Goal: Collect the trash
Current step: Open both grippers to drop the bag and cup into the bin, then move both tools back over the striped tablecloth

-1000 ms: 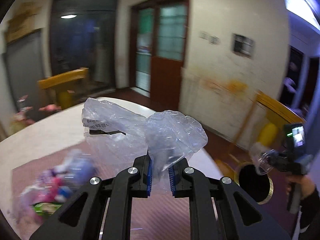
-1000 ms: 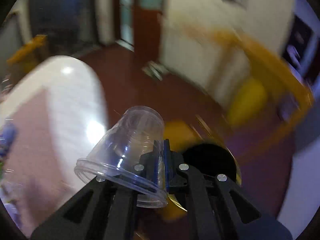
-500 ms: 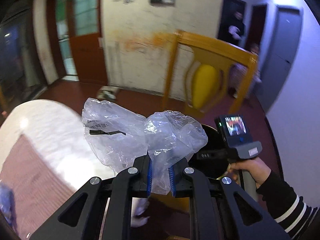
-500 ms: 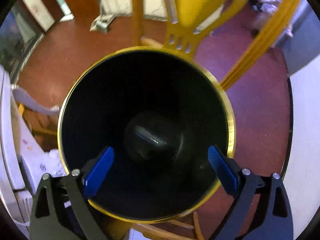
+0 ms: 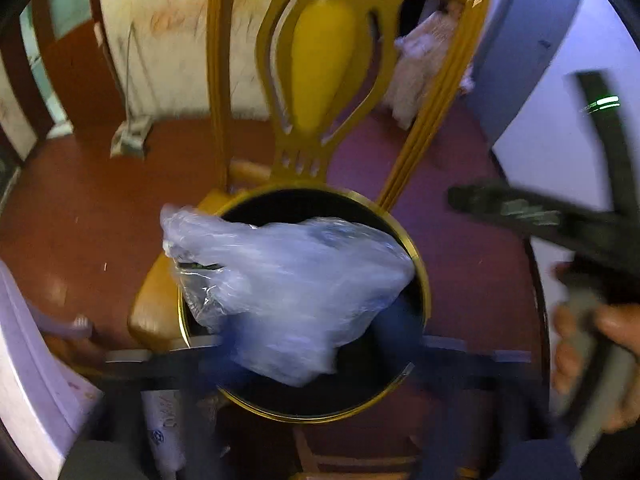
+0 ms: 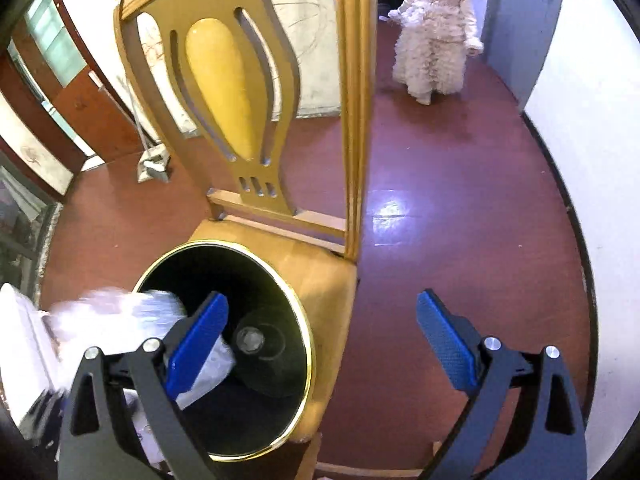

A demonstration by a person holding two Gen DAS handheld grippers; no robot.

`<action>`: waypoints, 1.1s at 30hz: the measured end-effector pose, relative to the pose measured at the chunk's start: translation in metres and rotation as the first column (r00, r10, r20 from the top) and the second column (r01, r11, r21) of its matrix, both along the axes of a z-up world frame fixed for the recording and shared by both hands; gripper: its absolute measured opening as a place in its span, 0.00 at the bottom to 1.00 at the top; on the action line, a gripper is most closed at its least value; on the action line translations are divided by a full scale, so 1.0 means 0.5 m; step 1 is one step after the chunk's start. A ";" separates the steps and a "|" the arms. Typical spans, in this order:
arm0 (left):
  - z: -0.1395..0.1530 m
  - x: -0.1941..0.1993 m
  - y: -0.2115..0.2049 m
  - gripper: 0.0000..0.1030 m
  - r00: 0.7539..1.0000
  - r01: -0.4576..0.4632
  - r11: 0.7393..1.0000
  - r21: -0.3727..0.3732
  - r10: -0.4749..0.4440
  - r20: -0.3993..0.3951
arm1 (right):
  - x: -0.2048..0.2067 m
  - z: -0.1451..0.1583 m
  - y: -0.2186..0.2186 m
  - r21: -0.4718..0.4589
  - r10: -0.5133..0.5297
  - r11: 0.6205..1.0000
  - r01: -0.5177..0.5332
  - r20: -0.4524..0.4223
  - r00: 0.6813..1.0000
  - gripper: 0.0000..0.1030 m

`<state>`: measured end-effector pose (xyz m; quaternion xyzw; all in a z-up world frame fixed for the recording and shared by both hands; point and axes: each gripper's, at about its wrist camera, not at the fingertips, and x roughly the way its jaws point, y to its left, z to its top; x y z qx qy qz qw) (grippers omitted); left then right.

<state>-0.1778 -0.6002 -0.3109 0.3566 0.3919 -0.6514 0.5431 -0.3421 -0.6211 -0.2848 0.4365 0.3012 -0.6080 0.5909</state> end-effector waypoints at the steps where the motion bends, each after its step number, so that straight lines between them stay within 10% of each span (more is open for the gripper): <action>1: -0.001 0.004 -0.002 0.90 1.000 -0.016 1.000 0.001 0.016 -0.005 | 0.005 0.005 0.001 -0.006 0.010 1.000 -0.010 0.005 1.000 0.92; 14: 0.128 0.042 0.106 0.94 0.996 -0.088 0.986 -0.140 0.088 -0.006 | 0.076 0.023 -0.010 -0.038 0.084 0.996 -0.084 -0.005 0.996 0.92; 21: 0.217 0.109 0.201 0.94 0.980 -0.182 0.937 -0.299 0.199 0.026 | 0.137 0.072 0.030 -0.083 0.150 0.985 -0.150 -0.012 0.989 0.92; 28: 0.344 0.267 0.396 0.94 0.902 -0.384 0.796 -0.469 0.431 -0.007 | 0.280 0.160 0.124 -0.209 0.322 0.928 -0.308 0.036 0.946 0.92; 33: 0.403 0.371 0.591 0.94 0.763 -0.551 0.631 -0.547 0.646 -0.024 | 0.433 0.233 0.226 -0.313 0.535 0.810 -0.496 0.047 0.844 0.92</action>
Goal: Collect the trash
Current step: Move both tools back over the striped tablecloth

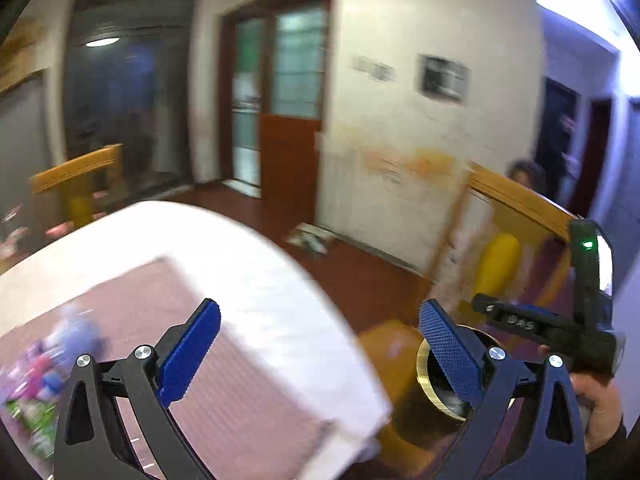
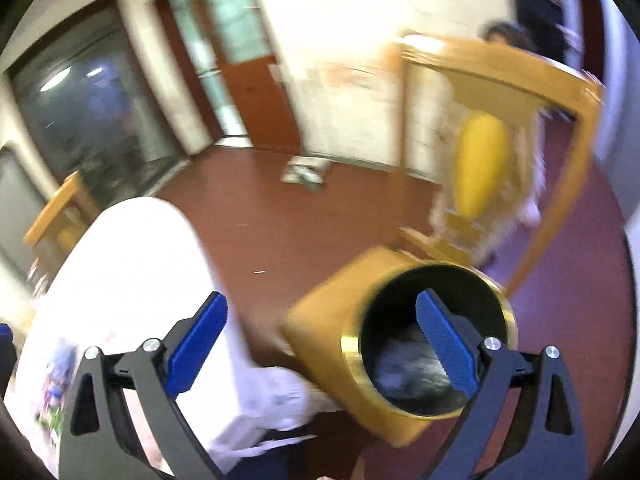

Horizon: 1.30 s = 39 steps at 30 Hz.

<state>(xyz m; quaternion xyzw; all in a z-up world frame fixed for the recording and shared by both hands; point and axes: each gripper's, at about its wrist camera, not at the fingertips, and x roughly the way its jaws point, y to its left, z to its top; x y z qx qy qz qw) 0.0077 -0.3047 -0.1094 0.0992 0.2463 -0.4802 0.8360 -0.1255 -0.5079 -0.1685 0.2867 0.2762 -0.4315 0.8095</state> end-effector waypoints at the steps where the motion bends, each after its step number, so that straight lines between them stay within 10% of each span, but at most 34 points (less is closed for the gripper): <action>1: 0.006 0.017 0.043 0.94 0.998 -0.056 0.998 -0.011 0.056 0.006 | 0.025 0.014 0.017 -0.019 0.041 0.999 -0.040 0.003 0.999 0.92; 5: 0.023 0.077 0.212 0.94 0.952 -0.302 0.953 -0.012 0.302 0.053 | 0.142 0.078 0.119 -0.118 0.240 0.964 -0.237 0.013 0.971 0.92; 10: 0.030 0.129 0.425 0.94 0.798 -0.599 0.801 0.025 0.593 0.107 | 0.266 0.118 0.246 -0.143 0.456 0.884 -0.445 0.059 0.888 0.92; 21: -0.044 0.185 0.753 0.94 0.537 -0.839 0.530 0.127 0.843 0.026 | 0.429 0.098 0.485 -0.107 0.753 0.649 -0.753 -0.047 0.656 0.92; 25: -0.088 0.194 0.807 0.94 0.475 -0.871 0.470 0.146 0.880 -0.001 | 0.472 0.074 0.595 -0.036 0.837 0.542 -0.839 -0.062 0.543 0.92; 28: -0.125 0.192 0.831 0.94 0.411 -0.894 0.400 0.204 0.912 0.013 | 0.490 0.058 0.689 0.073 0.919 0.394 -0.916 -0.001 0.395 0.91; 32: -0.177 0.183 0.862 0.94 0.359 -0.891 0.348 0.290 0.933 -0.015 | 0.516 0.043 0.820 0.127 0.971 0.239 -0.963 -0.021 0.238 0.89; 39: -0.219 0.168 0.906 0.94 0.315 -0.886 0.330 0.326 0.944 -0.099 | 0.522 0.006 0.885 0.181 0.965 0.255 -0.950 -0.111 0.238 0.89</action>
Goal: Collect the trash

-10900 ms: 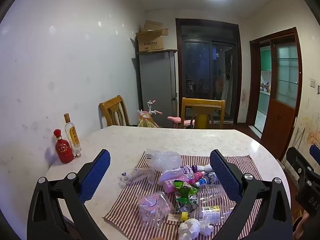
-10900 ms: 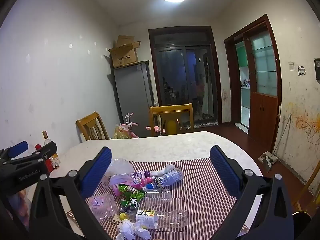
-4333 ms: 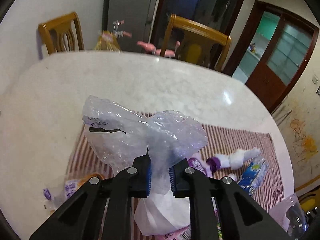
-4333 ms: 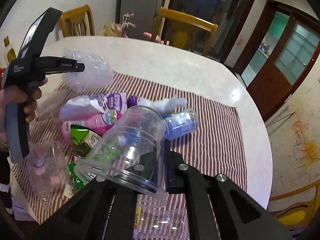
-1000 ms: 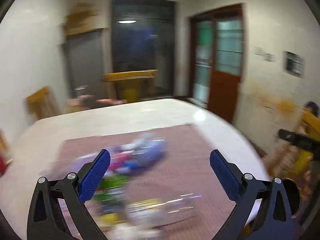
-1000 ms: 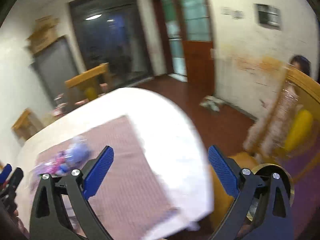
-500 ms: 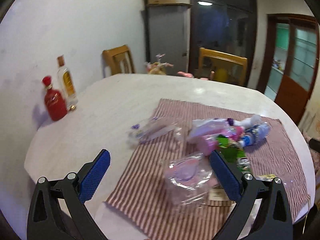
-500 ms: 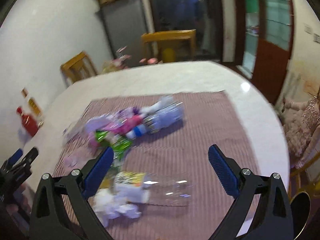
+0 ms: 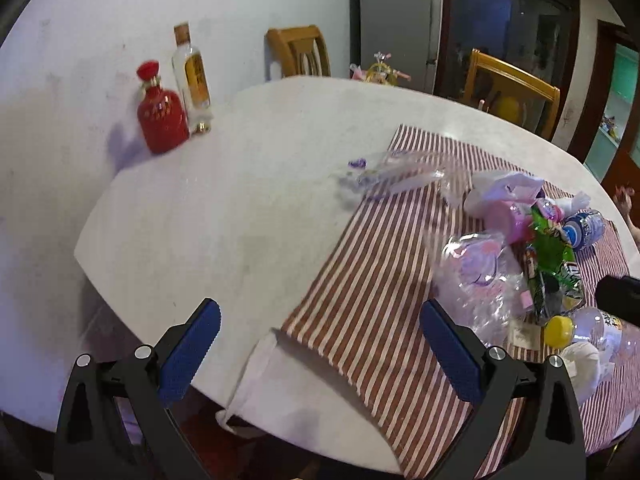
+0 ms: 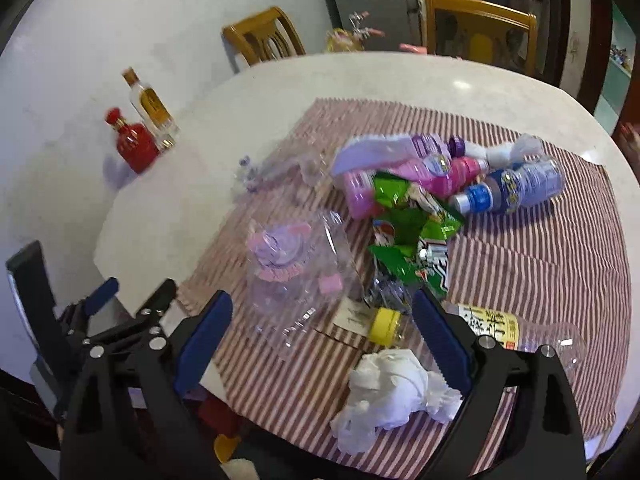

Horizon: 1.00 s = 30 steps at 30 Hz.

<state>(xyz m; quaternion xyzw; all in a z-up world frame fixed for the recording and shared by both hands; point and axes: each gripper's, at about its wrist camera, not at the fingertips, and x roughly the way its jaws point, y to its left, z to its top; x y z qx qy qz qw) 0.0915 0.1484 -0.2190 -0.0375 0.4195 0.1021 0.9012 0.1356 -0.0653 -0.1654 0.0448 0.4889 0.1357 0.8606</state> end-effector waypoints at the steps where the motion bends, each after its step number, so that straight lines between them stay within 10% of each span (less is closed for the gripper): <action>1: -0.011 0.002 0.002 0.94 1.000 0.002 1.000 -0.011 -0.003 -0.015 | 0.002 -0.008 0.001 -0.017 -0.009 1.000 0.008 -0.015 1.000 0.89; 30: -0.061 0.064 -0.066 0.94 0.980 0.092 0.995 -0.027 -0.095 -0.177 | 0.012 -0.049 -0.023 -0.049 -0.036 0.998 0.029 -0.153 0.988 0.94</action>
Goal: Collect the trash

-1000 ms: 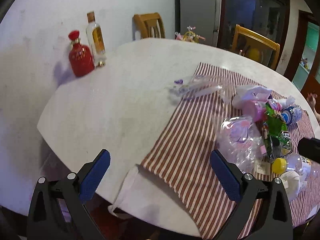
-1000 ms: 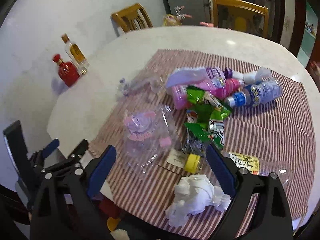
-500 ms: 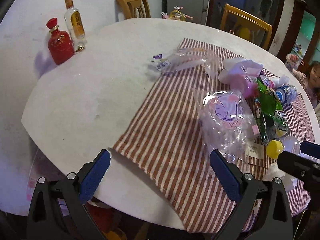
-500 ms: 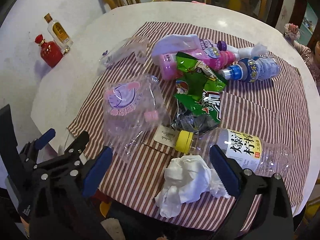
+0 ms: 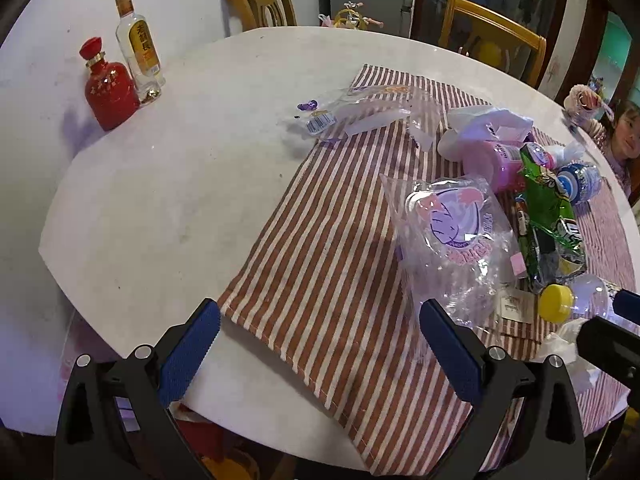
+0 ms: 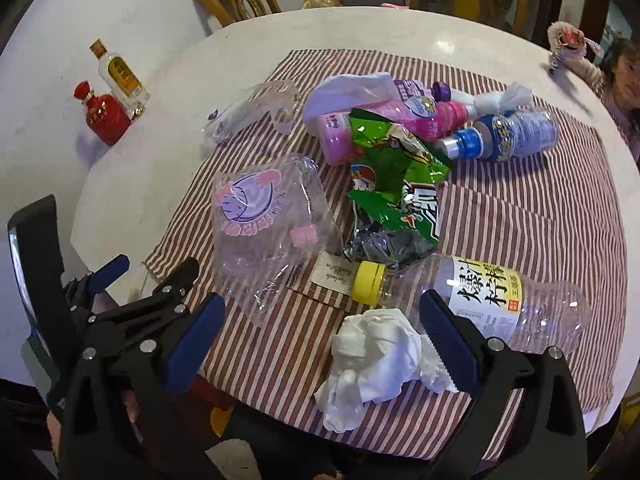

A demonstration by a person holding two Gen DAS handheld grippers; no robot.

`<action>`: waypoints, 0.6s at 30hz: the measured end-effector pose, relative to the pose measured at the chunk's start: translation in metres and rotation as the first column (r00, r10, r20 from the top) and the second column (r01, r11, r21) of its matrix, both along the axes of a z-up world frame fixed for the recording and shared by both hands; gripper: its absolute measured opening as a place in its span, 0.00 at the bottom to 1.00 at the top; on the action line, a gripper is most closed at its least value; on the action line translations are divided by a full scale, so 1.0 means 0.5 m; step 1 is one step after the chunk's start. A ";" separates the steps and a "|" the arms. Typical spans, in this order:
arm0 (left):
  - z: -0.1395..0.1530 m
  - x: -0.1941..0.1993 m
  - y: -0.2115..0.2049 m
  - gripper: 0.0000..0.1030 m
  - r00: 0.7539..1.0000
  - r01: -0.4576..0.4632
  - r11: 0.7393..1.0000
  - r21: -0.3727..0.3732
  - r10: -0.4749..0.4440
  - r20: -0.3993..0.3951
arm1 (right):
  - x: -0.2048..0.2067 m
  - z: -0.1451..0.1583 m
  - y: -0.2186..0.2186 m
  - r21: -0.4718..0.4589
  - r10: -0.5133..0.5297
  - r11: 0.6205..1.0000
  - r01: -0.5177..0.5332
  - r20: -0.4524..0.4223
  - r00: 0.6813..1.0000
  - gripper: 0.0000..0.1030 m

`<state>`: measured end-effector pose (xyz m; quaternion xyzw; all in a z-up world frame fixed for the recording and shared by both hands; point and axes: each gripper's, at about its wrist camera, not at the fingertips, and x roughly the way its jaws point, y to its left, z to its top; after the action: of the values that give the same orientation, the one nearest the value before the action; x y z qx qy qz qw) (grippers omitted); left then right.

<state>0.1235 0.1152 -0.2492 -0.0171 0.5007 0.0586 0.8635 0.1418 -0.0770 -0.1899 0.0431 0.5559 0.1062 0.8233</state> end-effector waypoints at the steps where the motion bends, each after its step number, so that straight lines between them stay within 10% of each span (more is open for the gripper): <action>1: 0.000 0.001 -0.001 0.94 1.000 -0.003 1.000 0.000 0.003 0.000 | 0.002 -0.002 -0.003 -0.001 -0.003 1.000 0.003 -0.003 1.000 0.94; 18: -0.012 0.006 0.003 0.94 1.000 -0.010 0.999 -0.047 0.009 -0.005 | 0.004 -0.004 0.015 -0.011 0.032 0.999 -0.032 0.003 0.999 0.94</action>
<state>0.1267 0.1167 -0.2550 -0.0395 0.5039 0.0510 0.8613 0.1436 -0.0697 -0.1918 0.0296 0.5556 0.1162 0.8228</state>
